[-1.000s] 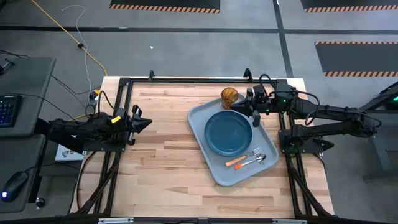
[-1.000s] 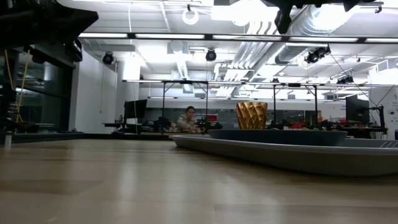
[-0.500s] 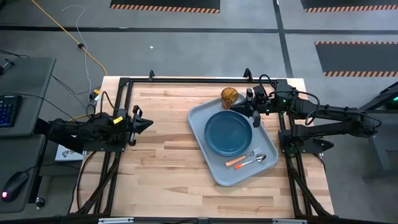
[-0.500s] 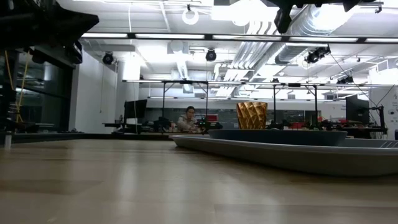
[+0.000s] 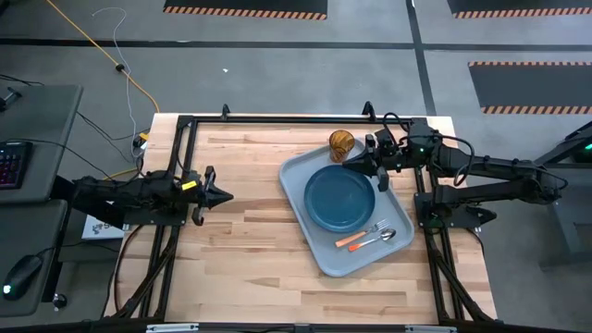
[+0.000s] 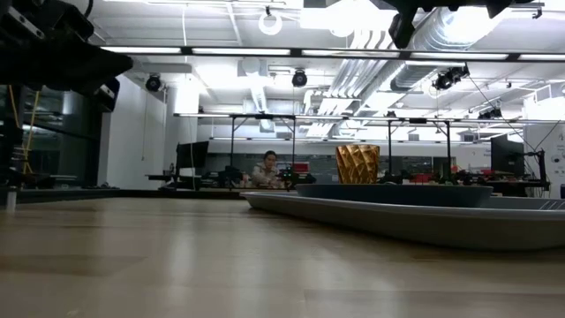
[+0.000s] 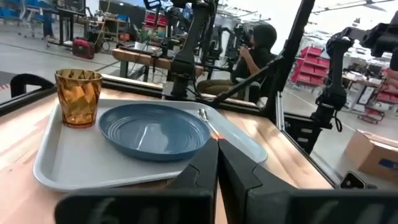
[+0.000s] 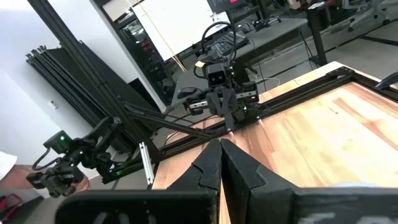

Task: Pick and place plate/cup/fork/spoon on tray
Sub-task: Return to Home Position

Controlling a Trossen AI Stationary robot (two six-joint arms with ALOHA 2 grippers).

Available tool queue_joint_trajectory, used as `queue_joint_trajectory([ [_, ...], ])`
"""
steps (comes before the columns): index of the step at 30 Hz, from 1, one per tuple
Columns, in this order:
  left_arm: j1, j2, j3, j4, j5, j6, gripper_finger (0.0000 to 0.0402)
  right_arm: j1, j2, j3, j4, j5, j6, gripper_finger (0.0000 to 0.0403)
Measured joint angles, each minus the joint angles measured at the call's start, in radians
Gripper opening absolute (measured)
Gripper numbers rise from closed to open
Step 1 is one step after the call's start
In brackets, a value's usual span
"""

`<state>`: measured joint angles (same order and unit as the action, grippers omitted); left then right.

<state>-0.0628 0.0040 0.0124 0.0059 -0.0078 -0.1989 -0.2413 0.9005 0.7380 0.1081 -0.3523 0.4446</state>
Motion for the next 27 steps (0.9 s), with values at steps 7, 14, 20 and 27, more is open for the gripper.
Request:
queue_joint_trajectory([
  [7, 0.000, 0.002, 0.000, 0.001, -0.004, -0.032, 0.0001, -0.002, -0.012, 0.000, -0.039, -0.002, 0.075, 0.0000],
  [14, 0.000, 0.003, 0.000, 0.001, -0.005, -0.032, 0.0001, 0.010, -0.154, 0.000, -0.279, 0.011, 0.000, 0.0000],
  [20, 0.000, 0.003, 0.000, 0.001, -0.005, -0.033, 0.0001, 0.025, -0.397, -0.003, -0.433, 0.115, -0.066, 0.0000],
  [27, 0.000, 0.003, 0.000, 0.001, -0.007, -0.034, 0.0001, 0.073, -0.691, -0.326, -0.049, 0.261, -0.072, 0.0000],
])
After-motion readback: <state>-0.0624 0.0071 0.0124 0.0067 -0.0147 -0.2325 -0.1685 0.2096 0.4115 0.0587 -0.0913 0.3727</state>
